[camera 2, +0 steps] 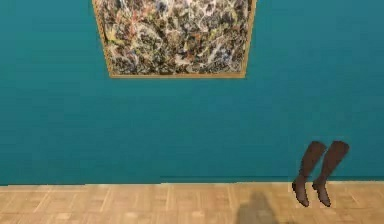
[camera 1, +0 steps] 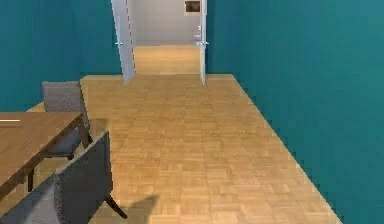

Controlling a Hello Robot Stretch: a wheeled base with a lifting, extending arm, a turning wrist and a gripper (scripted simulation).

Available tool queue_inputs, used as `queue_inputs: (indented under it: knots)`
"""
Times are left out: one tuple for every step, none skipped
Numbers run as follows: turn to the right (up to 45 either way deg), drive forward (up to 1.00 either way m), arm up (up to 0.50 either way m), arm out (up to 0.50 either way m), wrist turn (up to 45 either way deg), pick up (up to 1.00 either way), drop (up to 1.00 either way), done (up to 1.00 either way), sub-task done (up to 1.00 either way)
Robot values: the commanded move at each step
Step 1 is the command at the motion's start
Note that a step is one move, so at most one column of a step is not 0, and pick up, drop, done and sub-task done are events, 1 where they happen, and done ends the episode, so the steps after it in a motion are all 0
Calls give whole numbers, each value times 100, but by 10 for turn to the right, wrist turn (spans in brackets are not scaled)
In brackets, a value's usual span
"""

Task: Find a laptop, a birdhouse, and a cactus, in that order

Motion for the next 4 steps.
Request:
queue_inputs:
  knots:
    - [0,100,0,0,0,0,0,0,0]
    - [-60,0,0,0,0,0,0,0,0]
    - [0,25,0,0,0,0,0,0,0]
    - [-270,0,0,0,0,0,0,0,0]
